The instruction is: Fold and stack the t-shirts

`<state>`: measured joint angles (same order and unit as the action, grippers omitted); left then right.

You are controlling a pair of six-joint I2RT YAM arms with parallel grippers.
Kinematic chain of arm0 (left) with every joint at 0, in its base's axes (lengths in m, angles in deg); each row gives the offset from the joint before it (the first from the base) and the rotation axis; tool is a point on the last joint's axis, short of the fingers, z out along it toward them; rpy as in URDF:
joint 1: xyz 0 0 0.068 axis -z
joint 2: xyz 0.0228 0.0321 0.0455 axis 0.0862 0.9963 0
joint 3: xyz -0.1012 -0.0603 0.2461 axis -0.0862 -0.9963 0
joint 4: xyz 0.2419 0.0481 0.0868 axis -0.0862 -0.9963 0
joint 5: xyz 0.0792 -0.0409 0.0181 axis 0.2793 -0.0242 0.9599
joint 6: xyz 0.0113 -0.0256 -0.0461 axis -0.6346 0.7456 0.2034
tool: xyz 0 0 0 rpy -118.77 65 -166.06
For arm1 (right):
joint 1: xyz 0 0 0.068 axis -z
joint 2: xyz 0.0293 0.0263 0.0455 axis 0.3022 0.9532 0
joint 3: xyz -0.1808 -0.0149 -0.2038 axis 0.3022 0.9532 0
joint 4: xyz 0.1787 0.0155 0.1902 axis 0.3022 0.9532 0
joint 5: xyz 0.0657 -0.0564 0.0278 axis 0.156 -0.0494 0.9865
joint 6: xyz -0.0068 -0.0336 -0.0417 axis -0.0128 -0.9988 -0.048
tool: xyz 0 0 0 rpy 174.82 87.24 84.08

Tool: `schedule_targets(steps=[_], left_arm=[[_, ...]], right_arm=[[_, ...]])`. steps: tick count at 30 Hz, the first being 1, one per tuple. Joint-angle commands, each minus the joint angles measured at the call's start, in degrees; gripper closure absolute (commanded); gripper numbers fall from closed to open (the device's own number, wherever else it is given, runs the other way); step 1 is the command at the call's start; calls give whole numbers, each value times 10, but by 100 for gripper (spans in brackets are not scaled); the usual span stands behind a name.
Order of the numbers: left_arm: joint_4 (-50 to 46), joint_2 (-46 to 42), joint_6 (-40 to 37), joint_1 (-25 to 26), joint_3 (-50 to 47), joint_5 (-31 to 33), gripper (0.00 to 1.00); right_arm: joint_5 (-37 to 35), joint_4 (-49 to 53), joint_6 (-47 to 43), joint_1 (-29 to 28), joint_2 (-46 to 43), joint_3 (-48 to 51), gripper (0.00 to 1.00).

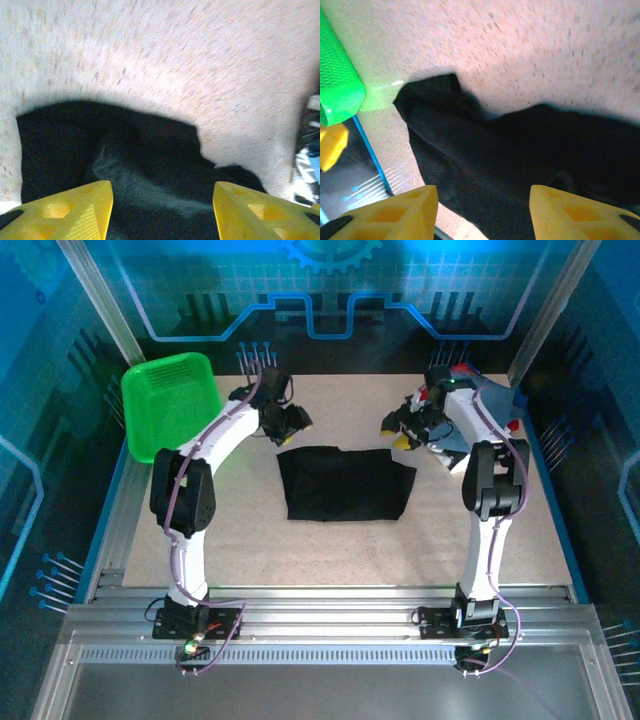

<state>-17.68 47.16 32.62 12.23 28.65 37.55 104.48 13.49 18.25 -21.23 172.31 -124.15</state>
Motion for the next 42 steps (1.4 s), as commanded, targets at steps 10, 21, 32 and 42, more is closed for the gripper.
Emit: schedule_targets(steps=[10, 21, 32, 42], left_arm=[[75, -335, -20, -6, -298, -13, 2], [126, -505, -13, -2, -534, -16, 1], [251, -329, -9, 1, -521, -57, 1], [289, -182, -8, 18, -473, -65, 2]], right_arm=[[-74, -60, -119, 25, -266, 285, 2], [-99, -196, -82, -36, -148, 358, 0], [-126, -199, -38, -101, -64, 316, 0], [-210, -119, -53, -136, -43, 250, 2]])
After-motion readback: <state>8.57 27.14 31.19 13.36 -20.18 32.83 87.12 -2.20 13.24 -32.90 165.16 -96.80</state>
